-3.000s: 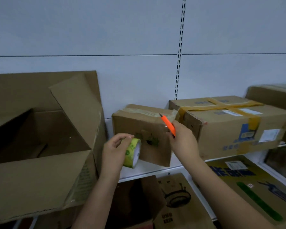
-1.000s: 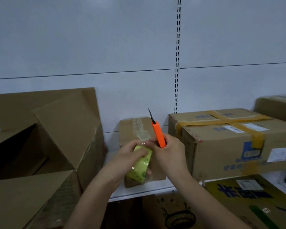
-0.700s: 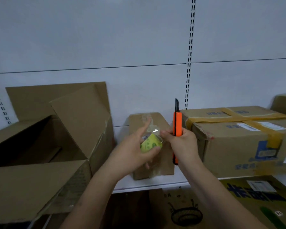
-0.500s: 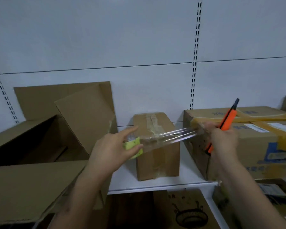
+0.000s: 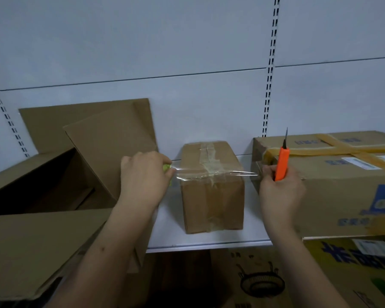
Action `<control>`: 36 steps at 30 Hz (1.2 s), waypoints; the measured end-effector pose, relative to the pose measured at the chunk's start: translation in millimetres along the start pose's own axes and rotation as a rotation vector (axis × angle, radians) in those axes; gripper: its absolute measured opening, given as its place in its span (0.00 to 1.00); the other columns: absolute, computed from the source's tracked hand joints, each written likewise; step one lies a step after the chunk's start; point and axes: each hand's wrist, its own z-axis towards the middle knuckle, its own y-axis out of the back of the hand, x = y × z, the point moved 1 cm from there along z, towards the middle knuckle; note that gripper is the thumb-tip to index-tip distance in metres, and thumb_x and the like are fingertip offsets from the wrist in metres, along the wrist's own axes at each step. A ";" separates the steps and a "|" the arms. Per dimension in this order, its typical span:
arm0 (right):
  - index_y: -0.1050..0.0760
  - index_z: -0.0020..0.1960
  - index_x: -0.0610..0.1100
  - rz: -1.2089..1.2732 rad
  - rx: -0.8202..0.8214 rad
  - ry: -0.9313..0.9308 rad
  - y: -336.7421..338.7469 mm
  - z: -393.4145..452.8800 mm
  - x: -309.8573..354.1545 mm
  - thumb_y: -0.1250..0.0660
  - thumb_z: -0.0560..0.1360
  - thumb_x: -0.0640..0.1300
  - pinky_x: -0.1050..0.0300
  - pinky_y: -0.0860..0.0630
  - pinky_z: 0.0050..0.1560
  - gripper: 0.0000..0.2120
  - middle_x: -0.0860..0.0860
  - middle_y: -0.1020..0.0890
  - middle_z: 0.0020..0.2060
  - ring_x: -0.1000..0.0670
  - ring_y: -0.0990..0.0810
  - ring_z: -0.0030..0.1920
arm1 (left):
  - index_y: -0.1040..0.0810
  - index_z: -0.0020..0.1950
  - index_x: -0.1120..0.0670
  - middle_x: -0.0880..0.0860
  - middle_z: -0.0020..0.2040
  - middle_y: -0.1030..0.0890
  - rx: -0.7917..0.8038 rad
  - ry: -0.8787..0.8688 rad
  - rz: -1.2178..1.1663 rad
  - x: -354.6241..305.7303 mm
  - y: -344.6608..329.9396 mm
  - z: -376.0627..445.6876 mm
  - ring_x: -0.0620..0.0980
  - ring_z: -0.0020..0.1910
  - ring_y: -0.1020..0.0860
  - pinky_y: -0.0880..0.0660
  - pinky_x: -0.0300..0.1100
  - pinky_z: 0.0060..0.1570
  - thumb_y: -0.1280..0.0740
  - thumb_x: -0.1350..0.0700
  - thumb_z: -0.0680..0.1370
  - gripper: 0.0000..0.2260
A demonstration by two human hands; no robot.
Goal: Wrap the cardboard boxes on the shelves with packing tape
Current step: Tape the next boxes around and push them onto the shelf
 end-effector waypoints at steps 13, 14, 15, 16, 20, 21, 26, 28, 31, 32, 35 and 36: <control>0.22 0.43 0.39 -0.090 0.221 -0.076 -31.4 2.1 -36.4 0.31 0.78 0.45 0.51 0.27 0.40 0.09 0.45 0.21 0.35 0.44 0.23 0.36 | 0.23 0.66 0.41 0.50 0.58 0.19 0.208 -0.110 -0.075 1.4 -41.4 13.6 0.54 0.61 0.24 0.33 0.47 0.61 0.35 0.53 0.80 0.16; 0.22 0.44 0.40 -0.072 0.278 -0.113 -35.6 0.0 -39.1 0.31 0.78 0.46 0.48 0.24 0.43 0.09 0.44 0.21 0.35 0.43 0.22 0.38 | 0.25 0.69 0.40 0.52 0.57 0.19 0.241 -0.176 -0.097 -0.8 -44.1 12.1 0.55 0.60 0.22 0.29 0.47 0.59 0.37 0.56 0.79 0.20; 0.22 0.45 0.41 -0.055 0.317 -0.145 -38.1 -1.9 -39.7 0.32 0.78 0.47 0.47 0.23 0.44 0.09 0.44 0.20 0.36 0.42 0.21 0.40 | 0.27 0.71 0.39 0.53 0.56 0.19 0.278 -0.213 -0.111 -2.2 -46.4 9.7 0.56 0.58 0.22 0.27 0.48 0.57 0.38 0.57 0.79 0.22; 0.22 0.47 0.42 -0.054 0.337 -0.153 -39.3 -2.1 -40.2 0.32 0.78 0.49 0.46 0.22 0.46 0.09 0.45 0.20 0.38 0.43 0.21 0.41 | 0.28 0.72 0.40 0.53 0.57 0.19 0.303 -0.221 -0.116 -2.4 -48.2 7.9 0.57 0.58 0.21 0.26 0.48 0.56 0.40 0.58 0.78 0.24; 0.29 0.69 0.42 -0.178 0.386 -0.164 -29.8 1.4 -40.8 0.28 0.75 0.56 0.48 0.24 0.58 0.29 0.46 0.21 0.59 0.43 0.22 0.59 | 0.27 0.72 0.40 0.52 0.59 0.18 0.319 -0.175 -0.176 3.8 -47.7 7.3 0.54 0.59 0.22 0.25 0.44 0.56 0.40 0.59 0.77 0.25; 0.28 0.67 0.42 -0.141 0.331 -0.156 -24.3 -0.5 -39.4 0.28 0.75 0.54 0.49 0.24 0.57 0.26 0.46 0.20 0.58 0.44 0.21 0.58 | 0.26 0.71 0.40 0.50 0.60 0.18 0.326 -0.169 -0.186 3.7 -46.5 7.8 0.53 0.60 0.22 0.25 0.43 0.56 0.40 0.57 0.77 0.24; 0.25 0.48 0.49 0.011 0.074 0.012 -5.6 -18.7 -15.3 0.34 0.79 0.49 0.60 0.25 0.43 0.04 0.54 0.22 0.38 0.55 0.22 0.39 | 0.26 0.70 0.38 0.47 0.61 0.18 0.307 -0.212 -0.127 -15.4 -38.7 5.7 0.51 0.61 0.22 0.25 0.42 0.54 0.38 0.46 0.78 0.20; 0.27 0.44 0.48 -0.006 0.133 0.061 -12.5 -15.2 -14.1 0.35 0.79 0.52 0.61 0.29 0.38 0.09 0.52 0.24 0.35 0.55 0.24 0.36 | 0.24 0.67 0.41 0.48 0.56 0.17 0.290 -0.292 -0.109 -34.1 -37.5 -0.8 0.51 0.57 0.21 0.24 0.43 0.50 0.39 0.44 0.78 0.18; 0.32 0.42 0.46 -0.079 0.153 0.122 -21.1 -4.9 -22.1 0.37 0.81 0.51 0.61 0.36 0.36 0.11 0.50 0.27 0.37 0.54 0.28 0.36 | 0.24 0.63 0.47 0.49 0.50 0.19 0.248 -0.428 -0.050 -62.1 -38.2 -9.7 0.51 0.52 0.21 0.28 0.43 0.43 0.40 0.42 0.79 0.16; 0.32 0.42 0.46 -0.083 0.148 0.119 -21.0 -0.9 -25.0 0.37 0.81 0.50 0.61 0.37 0.36 0.11 0.49 0.28 0.37 0.54 0.29 0.36 | 0.24 0.62 0.48 0.49 0.49 0.19 0.245 -0.455 -0.048 -66.8 -38.6 -9.5 0.51 0.52 0.21 0.27 0.43 0.43 0.39 0.42 0.80 0.15; 0.32 0.40 0.45 -0.041 0.140 0.067 -19.0 3.0 -26.5 0.37 0.81 0.50 0.59 0.37 0.34 0.13 0.48 0.27 0.34 0.52 0.28 0.33 | 0.23 0.61 0.49 0.50 0.50 0.18 0.305 -0.468 -0.106 -68.7 -37.9 -3.8 0.53 0.53 0.21 0.24 0.45 0.46 0.37 0.42 0.79 0.16; 0.32 0.39 0.45 -0.031 0.138 0.047 -19.8 1.2 -25.3 0.38 0.81 0.51 0.58 0.37 0.34 0.14 0.48 0.28 0.33 0.52 0.28 0.33 | 0.23 0.61 0.49 0.51 0.51 0.18 0.332 -0.467 -0.123 -68.4 -38.1 -1.3 0.53 0.53 0.21 0.24 0.45 0.47 0.36 0.41 0.79 0.16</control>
